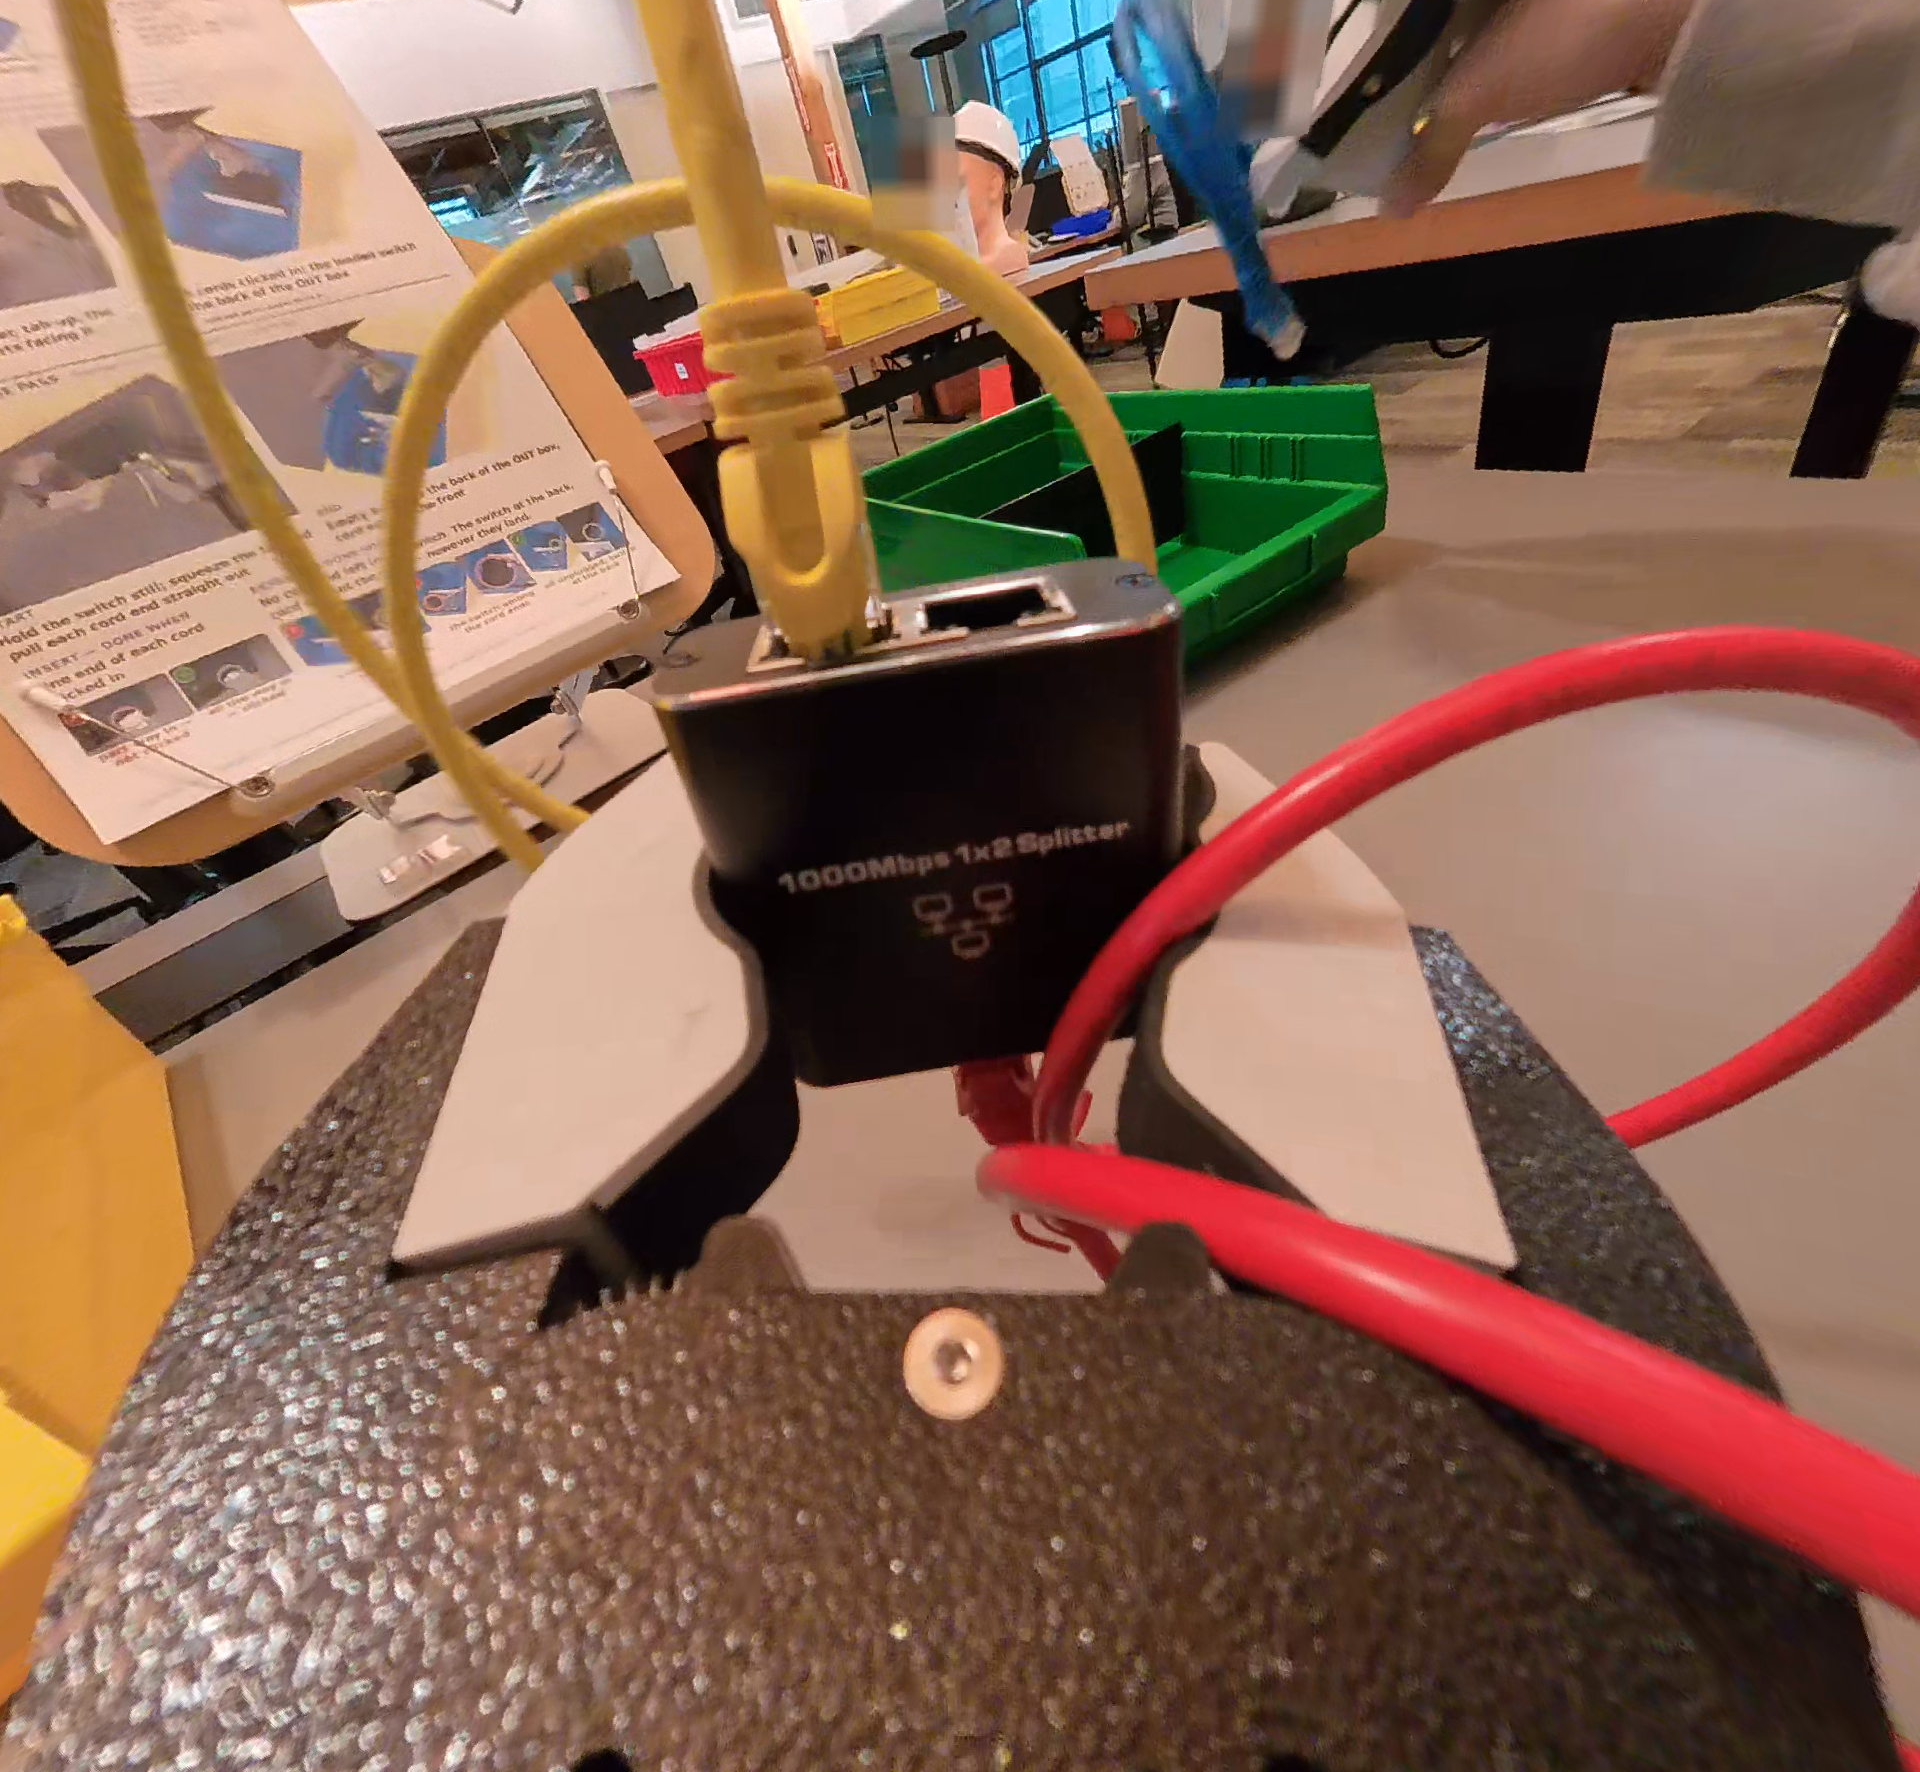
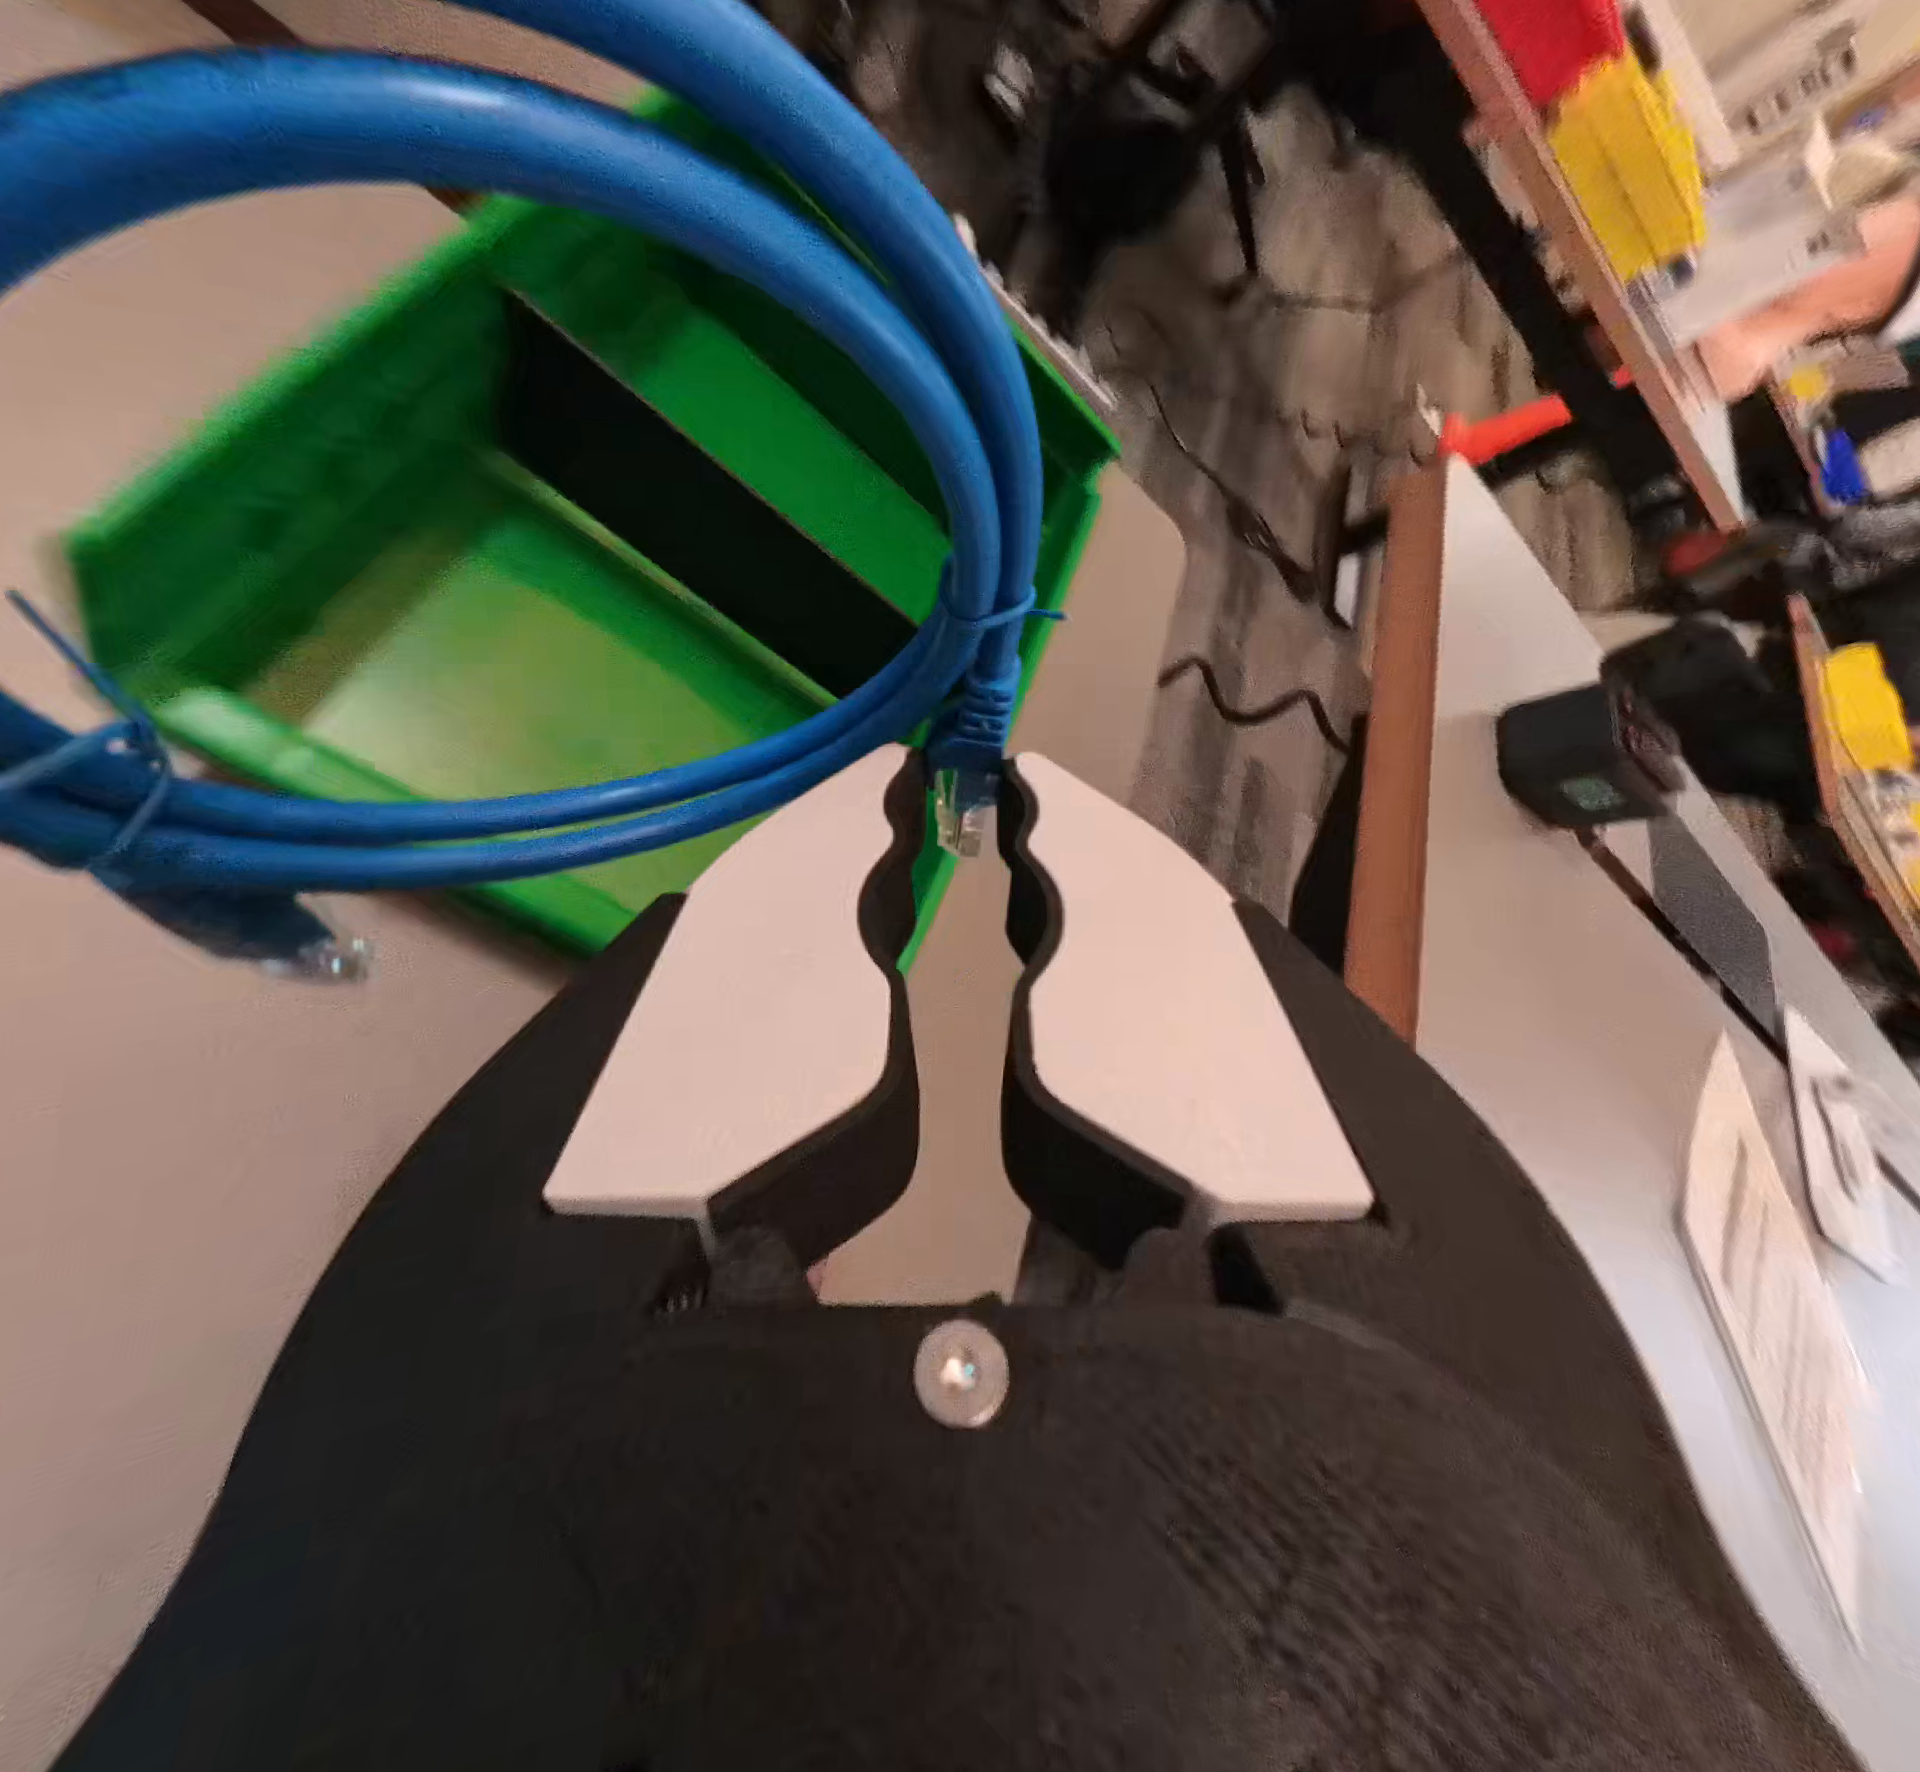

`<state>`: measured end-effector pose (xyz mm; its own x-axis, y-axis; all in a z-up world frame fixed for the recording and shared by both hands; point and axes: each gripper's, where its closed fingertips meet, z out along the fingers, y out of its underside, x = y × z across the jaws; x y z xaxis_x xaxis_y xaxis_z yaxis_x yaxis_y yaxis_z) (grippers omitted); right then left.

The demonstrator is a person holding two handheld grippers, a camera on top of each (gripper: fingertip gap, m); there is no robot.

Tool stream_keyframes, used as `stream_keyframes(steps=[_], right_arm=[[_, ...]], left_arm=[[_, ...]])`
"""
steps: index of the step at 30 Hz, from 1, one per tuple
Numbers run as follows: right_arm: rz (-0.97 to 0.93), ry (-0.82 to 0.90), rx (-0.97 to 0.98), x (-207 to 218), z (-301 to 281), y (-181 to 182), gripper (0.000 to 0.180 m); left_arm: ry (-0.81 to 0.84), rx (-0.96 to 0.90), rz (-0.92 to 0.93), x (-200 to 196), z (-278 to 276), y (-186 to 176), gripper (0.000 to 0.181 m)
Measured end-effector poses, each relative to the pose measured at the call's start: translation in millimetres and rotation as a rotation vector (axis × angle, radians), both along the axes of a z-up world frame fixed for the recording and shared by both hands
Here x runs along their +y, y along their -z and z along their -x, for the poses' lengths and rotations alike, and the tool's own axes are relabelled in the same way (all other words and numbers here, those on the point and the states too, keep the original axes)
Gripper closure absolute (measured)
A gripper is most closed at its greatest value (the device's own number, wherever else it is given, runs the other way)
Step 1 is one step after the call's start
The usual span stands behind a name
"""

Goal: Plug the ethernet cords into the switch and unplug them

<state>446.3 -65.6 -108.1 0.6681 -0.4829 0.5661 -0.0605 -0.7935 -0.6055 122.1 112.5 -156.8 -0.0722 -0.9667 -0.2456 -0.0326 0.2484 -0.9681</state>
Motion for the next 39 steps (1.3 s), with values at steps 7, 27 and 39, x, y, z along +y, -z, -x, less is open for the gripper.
stream_keyframes(steps=[7, 27, 39], right_arm=[[0.156, 0.157, 0.086, -6.7, -60.3, 74.3, 0.165], [-0.807, -0.861, 0.689, 157.3, 331.6, -7.3, 0.121], [-0.758, -0.878, 0.561, 164.5, 372.1, -3.2, 0.15]], left_arm=[[0.005, 0.001, 0.001, 2.5, 2.4, 1.4, 0.103], [0.001, -0.035, 0.013, -2.5, -3.6, 2.7, 0.103], [0.017, -0.074, -0.092, -28.5, -2.1, -6.0, 0.104]])
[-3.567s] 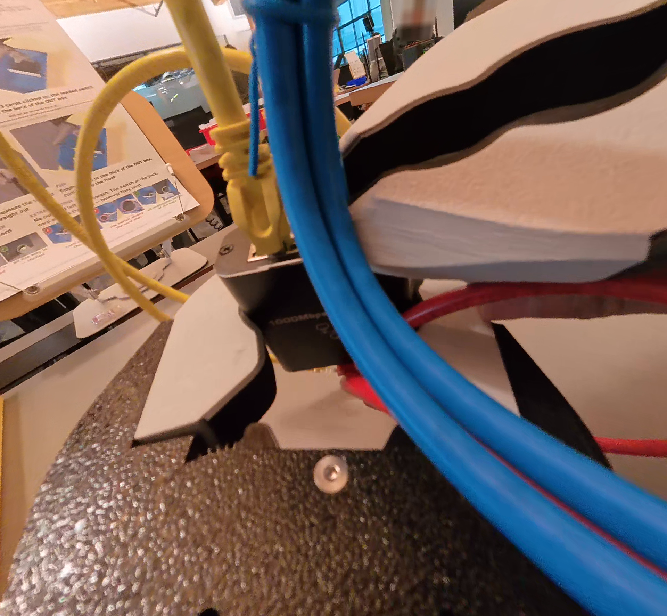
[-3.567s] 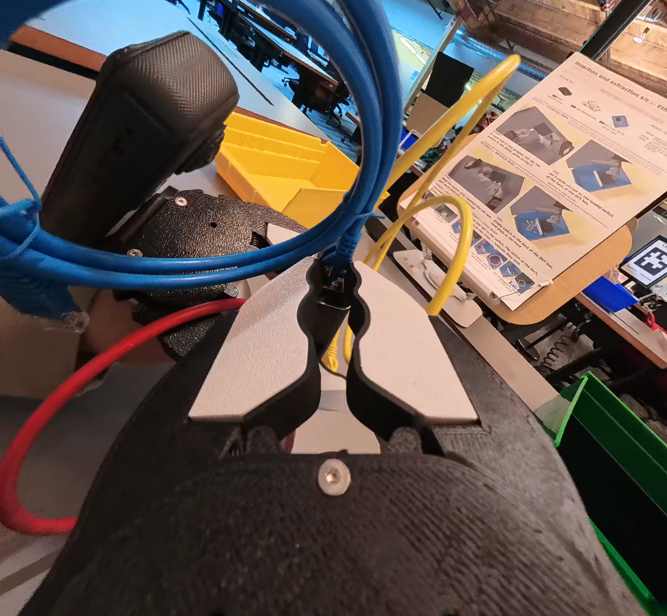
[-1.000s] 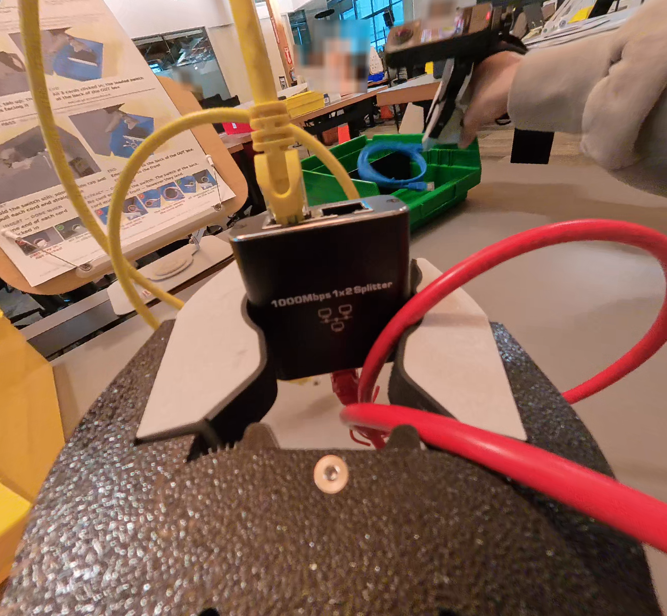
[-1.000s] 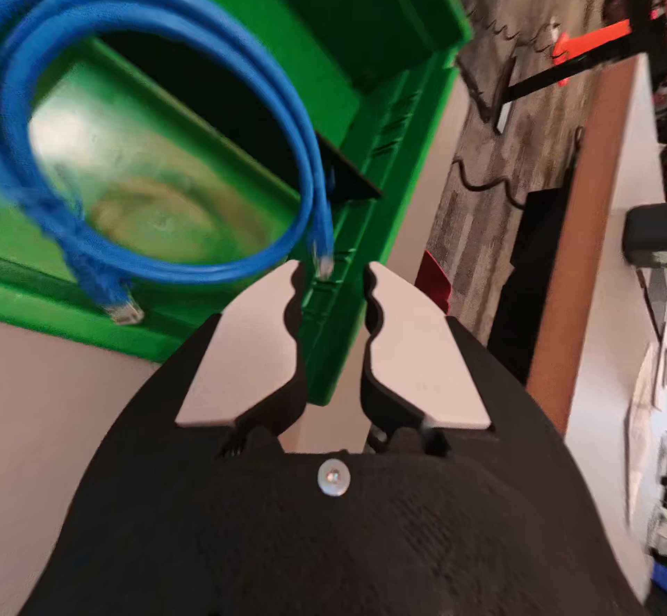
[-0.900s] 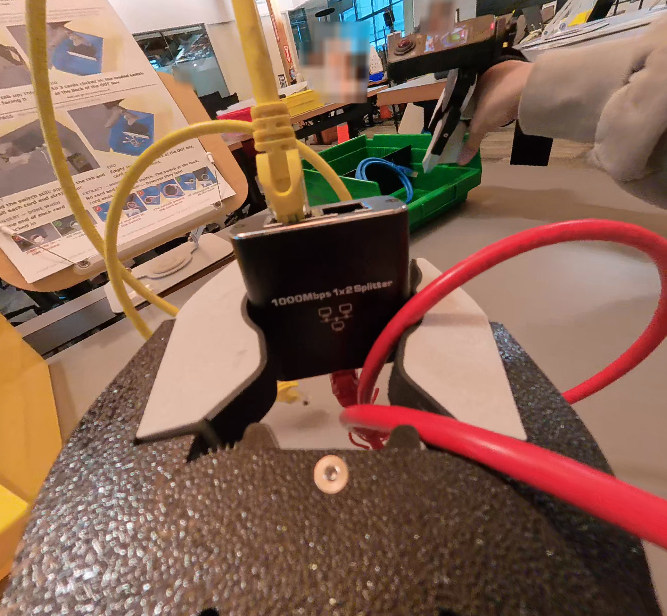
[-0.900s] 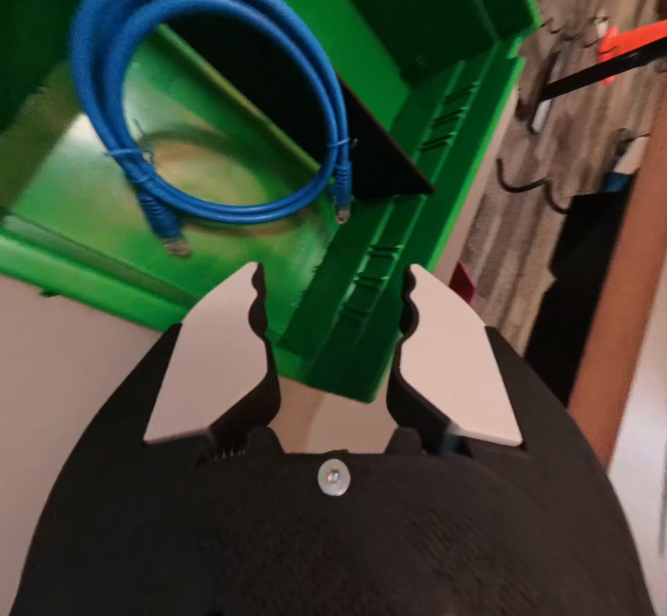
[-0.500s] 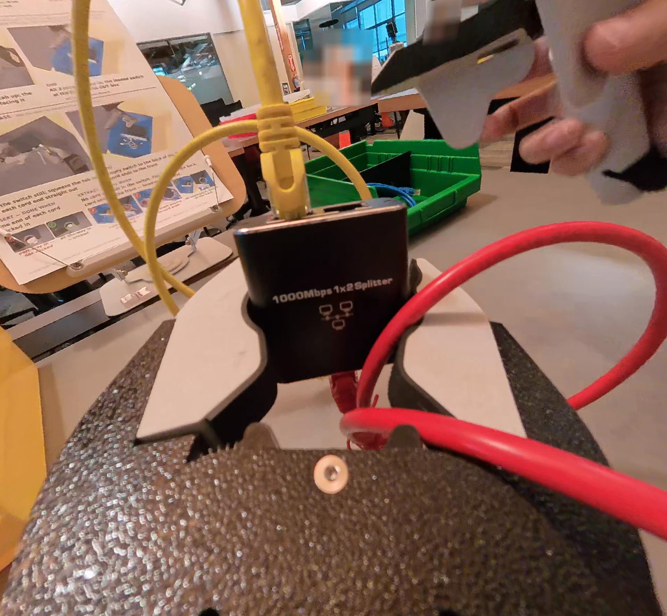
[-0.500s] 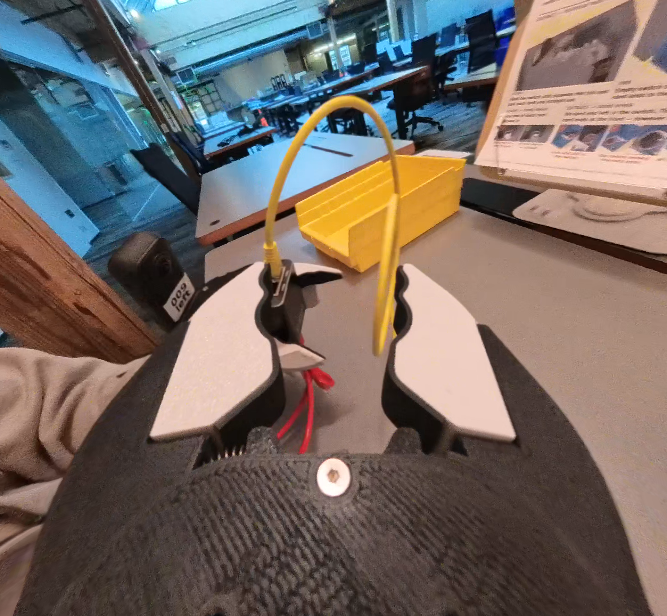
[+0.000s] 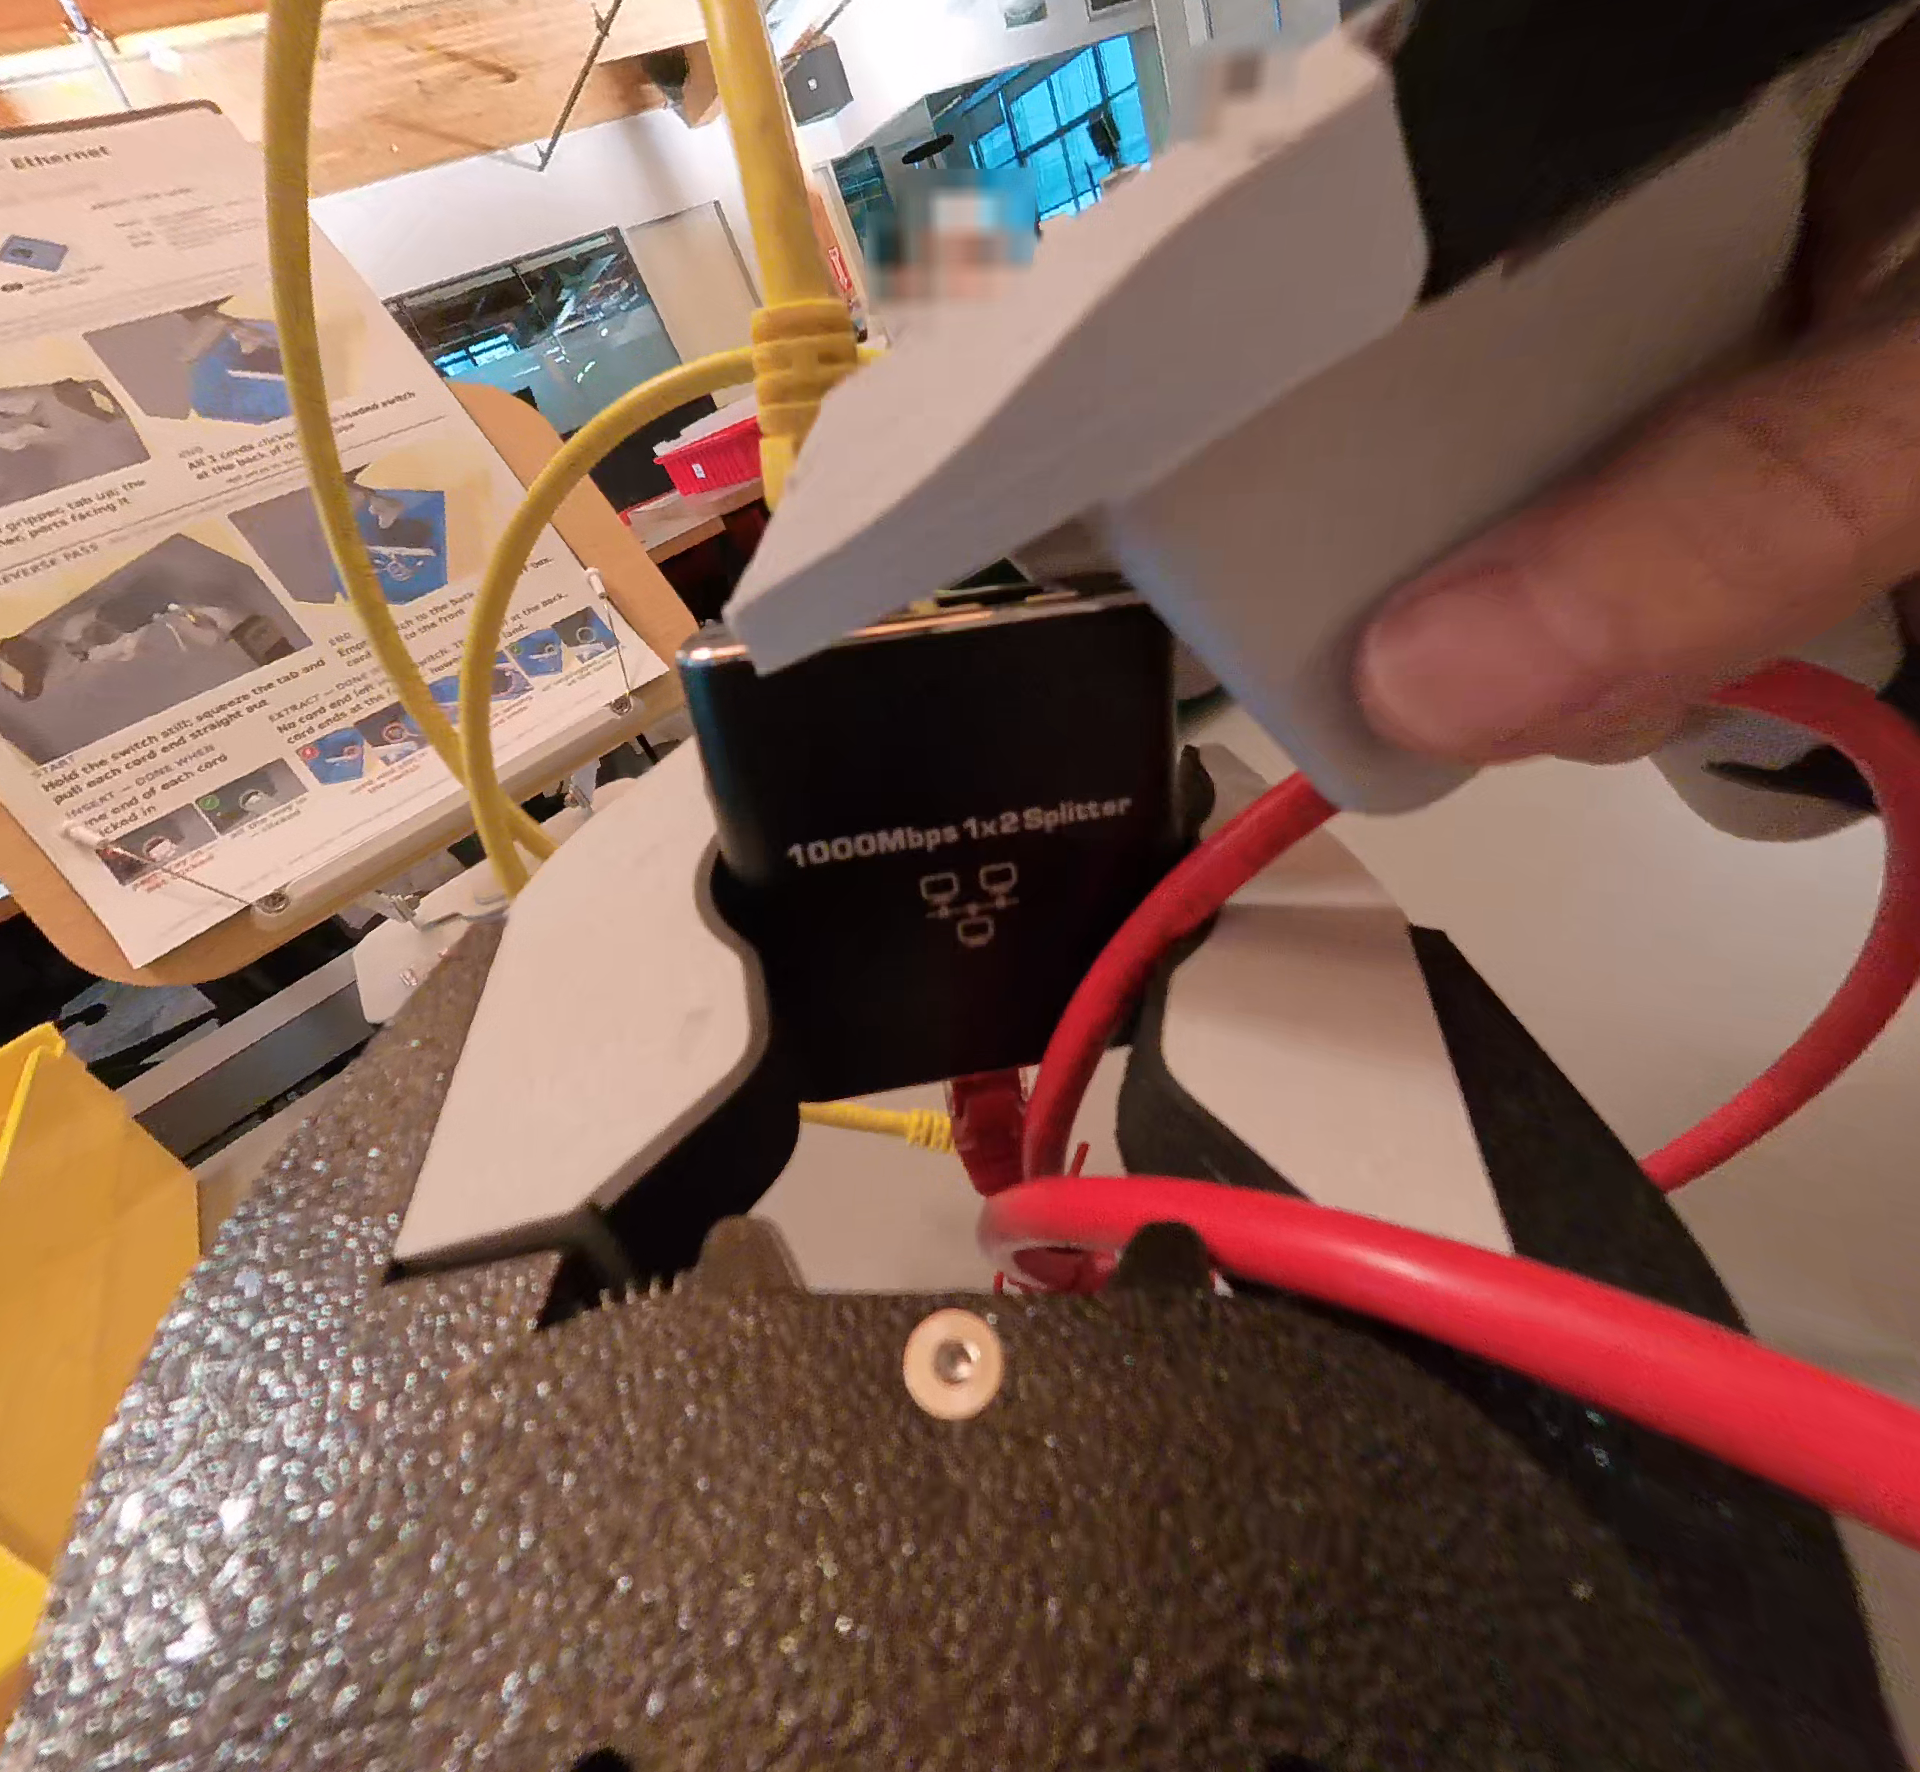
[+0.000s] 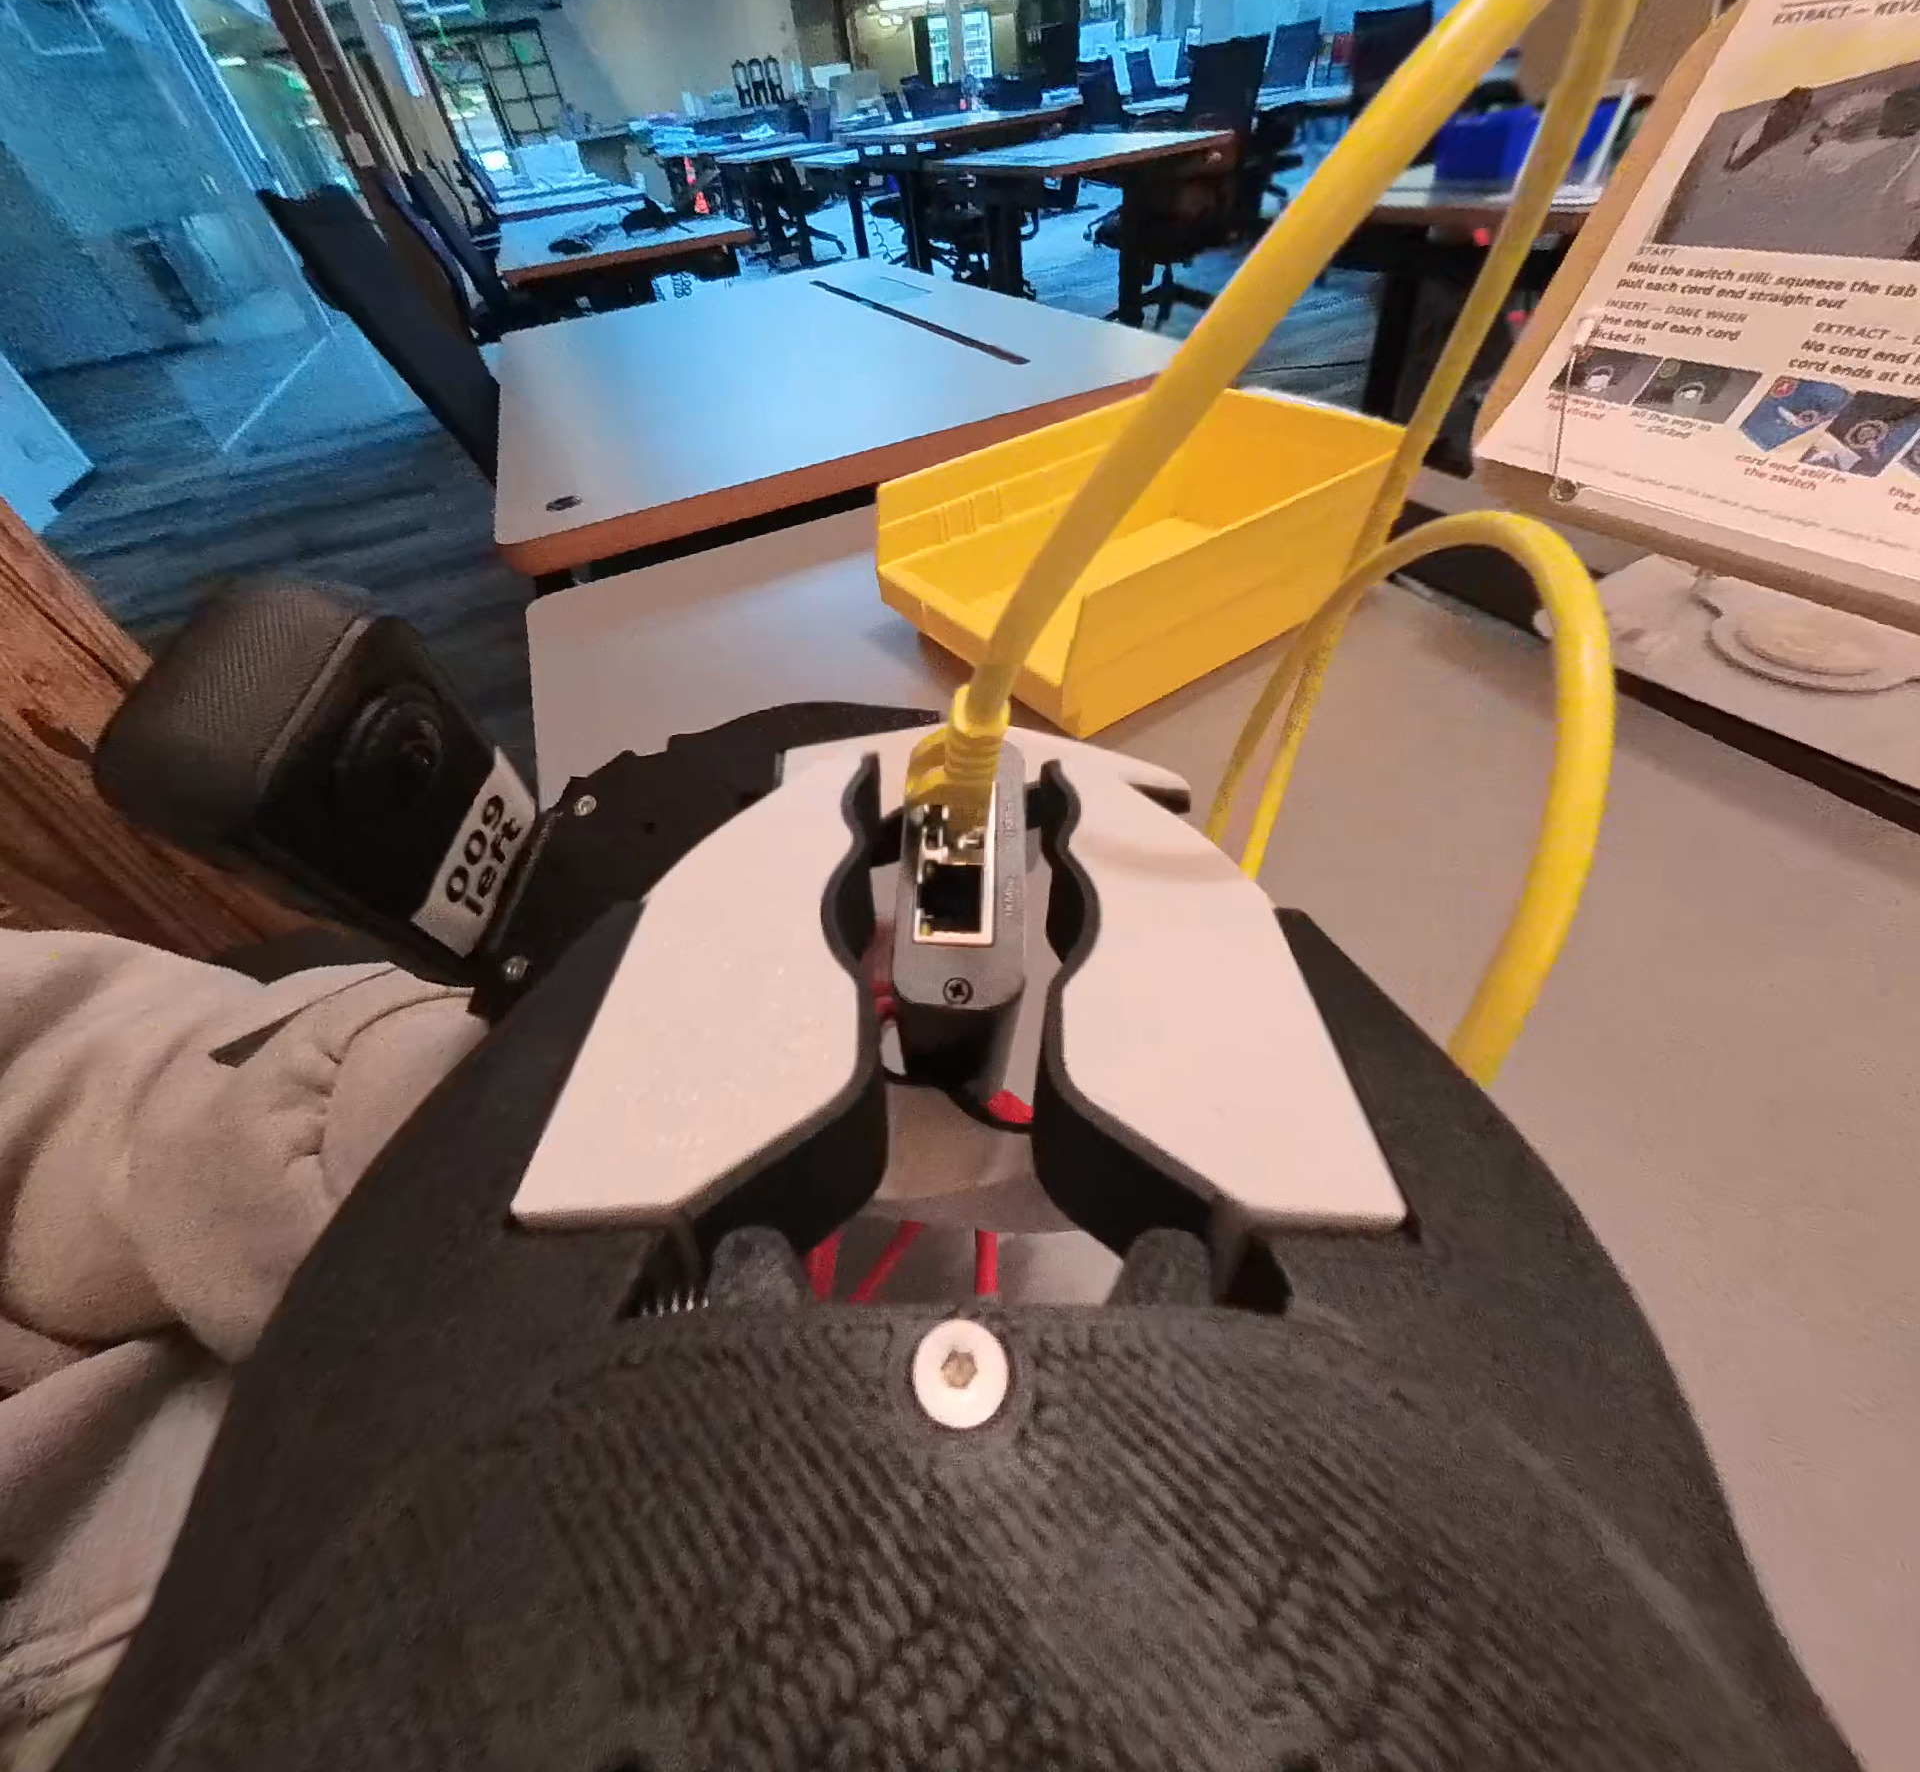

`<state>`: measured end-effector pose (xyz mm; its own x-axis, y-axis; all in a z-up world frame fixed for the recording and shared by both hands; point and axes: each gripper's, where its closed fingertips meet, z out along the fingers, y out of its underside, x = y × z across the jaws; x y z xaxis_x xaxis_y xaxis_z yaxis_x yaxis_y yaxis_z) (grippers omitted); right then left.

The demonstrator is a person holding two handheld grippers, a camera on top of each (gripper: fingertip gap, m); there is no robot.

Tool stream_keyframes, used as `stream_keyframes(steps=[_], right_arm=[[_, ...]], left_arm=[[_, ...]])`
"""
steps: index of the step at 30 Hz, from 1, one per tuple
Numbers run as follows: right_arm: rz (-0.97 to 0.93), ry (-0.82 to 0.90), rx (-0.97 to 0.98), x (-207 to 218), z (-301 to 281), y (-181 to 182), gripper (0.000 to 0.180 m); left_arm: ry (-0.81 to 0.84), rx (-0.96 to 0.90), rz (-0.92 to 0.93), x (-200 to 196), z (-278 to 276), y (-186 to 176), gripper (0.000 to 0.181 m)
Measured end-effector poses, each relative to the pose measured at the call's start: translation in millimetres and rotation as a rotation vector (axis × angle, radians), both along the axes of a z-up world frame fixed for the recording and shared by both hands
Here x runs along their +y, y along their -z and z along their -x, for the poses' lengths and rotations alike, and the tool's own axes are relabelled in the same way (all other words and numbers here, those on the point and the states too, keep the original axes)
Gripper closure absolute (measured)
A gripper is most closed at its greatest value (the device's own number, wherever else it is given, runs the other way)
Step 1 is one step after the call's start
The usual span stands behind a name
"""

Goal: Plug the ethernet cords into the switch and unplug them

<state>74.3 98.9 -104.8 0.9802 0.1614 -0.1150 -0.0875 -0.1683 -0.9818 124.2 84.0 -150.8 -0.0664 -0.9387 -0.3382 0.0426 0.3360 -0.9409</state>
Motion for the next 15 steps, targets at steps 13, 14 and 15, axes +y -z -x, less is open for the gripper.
stream_keyframes(steps=[13, 14, 15], right_arm=[[-0.069, 0.102, -0.158, -10.9, -0.7, -4.0, 0.161], [-0.073, 0.111, -0.177, -11.1, -0.3, -3.4, 0.16], [-0.08, 0.119, -0.199, -11.3, 0.2, -3.0, 0.159]], left_arm=[[0.013, -0.032, -0.01, -12.3, -1.6, -4.5, 0.104], [0.018, -0.038, -0.003, -13.2, -1.5, -4.9, 0.104], [0.027, -0.045, 0.009, -14.4, -1.4, -5.6, 0.104]])
